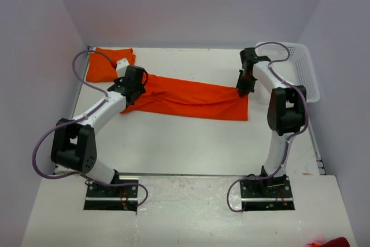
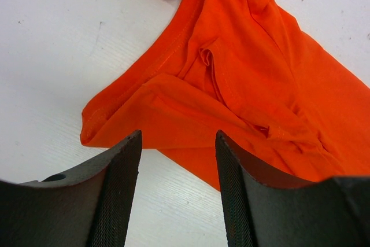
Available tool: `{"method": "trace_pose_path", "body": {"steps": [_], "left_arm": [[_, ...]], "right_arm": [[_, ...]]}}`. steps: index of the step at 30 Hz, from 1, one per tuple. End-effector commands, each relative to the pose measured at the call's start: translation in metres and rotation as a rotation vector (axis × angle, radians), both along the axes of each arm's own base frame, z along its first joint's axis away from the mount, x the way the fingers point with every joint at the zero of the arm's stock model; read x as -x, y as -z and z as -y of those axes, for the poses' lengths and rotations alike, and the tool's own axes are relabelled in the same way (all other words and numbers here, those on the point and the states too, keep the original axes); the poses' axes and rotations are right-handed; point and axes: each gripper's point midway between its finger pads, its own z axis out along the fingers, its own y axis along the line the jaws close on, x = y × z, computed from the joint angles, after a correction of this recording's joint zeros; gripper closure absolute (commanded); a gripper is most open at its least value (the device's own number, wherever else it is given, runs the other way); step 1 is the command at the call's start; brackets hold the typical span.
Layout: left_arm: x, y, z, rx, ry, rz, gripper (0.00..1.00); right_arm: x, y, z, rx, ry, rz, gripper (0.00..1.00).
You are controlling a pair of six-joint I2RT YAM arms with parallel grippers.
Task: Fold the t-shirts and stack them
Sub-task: Fold the other side of the tshirt into a rectangle
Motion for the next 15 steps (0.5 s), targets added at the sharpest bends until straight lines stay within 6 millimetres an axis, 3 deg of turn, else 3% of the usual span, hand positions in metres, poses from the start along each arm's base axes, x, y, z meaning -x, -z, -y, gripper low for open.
{"method": "trace_pose_path", "body": {"steps": [1,5,9,15], "left_arm": [[-0.003,-0.008,0.006,-0.015,0.011,0.042,0.45],[-0.001,-0.010,0.014,-0.024,0.036,0.042,0.45],[0.002,-0.018,0.018,-0.023,0.050,0.054,0.45],[0.011,-0.027,0.023,-0.017,0.085,0.074,0.44]], "right_arm": [[-0.007,-0.011,0.016,0.071,0.061,0.018,1.00],[-0.008,-0.003,0.019,0.082,0.083,-0.024,1.00],[-0.011,0.003,0.010,0.045,0.053,-0.051,0.85],[-0.028,0.003,0.011,0.052,0.057,-0.042,0.79]]}}
